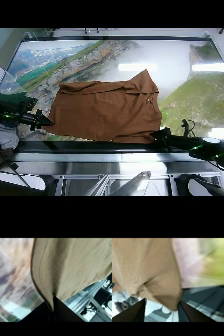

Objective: Fold the shirts.

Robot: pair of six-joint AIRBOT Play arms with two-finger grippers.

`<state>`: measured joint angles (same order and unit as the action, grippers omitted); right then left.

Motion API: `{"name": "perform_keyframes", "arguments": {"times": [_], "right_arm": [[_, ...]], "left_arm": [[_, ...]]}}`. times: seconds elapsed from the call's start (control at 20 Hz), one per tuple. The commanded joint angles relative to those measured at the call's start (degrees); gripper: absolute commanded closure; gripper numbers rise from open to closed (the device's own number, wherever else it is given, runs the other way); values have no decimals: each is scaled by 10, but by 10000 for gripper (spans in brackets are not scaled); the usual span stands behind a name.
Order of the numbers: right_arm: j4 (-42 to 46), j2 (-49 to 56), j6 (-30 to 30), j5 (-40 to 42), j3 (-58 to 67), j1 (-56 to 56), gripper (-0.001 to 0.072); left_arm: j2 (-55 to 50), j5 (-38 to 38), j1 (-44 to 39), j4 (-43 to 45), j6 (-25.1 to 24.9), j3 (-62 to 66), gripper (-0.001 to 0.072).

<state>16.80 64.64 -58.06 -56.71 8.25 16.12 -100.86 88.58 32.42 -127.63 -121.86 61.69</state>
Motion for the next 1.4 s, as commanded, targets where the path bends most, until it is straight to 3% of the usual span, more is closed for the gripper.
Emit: {"name": "perform_keyframes", "arguments": {"times": [0.0, 0.05, 0.1, 0.25, 0.35, 0.55, 0.65, 0.8, 0.9, 1.05, 1.2, 1.35], "right_arm": [[-117, 71, 100, 30, -2, -65, 254], [-155, 78, 124, 23, -2, -78, 255], [-178, 80, 145, 12, -1, -81, 329], [-190, 65, 179, -50, 6, -66, 624], [-190, 25, 181, -104, 12, -46, 684], [-268, -154, 167, -252, 68, 14, 685], [-316, -271, 148, -270, 154, 56, 685], [-313, -376, 113, -244, 370, 170, 685], [-305, -367, 104, -250, 523, 261, 685], [-311, -292, 100, -245, 688, 263, 686], [-283, -231, 83, -249, 754, 254, 686], [-176, -182, 85, -232, 741, 210, 686]], "left_arm": [[0, 1, 0, 0, 0, 0, 681], [0, 2, 0, 0, 0, 1, 681], [0, 3, 0, 0, 0, 0, 681], [0, 16, 0, -12, -1, 1, 681], [3, 54, 5, -88, -31, 1, 682], [84, 168, 6, -290, -123, 1, 682], [181, 169, 6, -432, -150, 1, 682], [375, 158, 11, -441, -137, 72, 682], [484, 121, 35, -441, -87, 161, 681], [549, 106, 85, -439, -46, 331, 682], [517, 104, 57, -409, -28, 416, 682], [433, 101, -21, -398, -10, 371, 682]]}}
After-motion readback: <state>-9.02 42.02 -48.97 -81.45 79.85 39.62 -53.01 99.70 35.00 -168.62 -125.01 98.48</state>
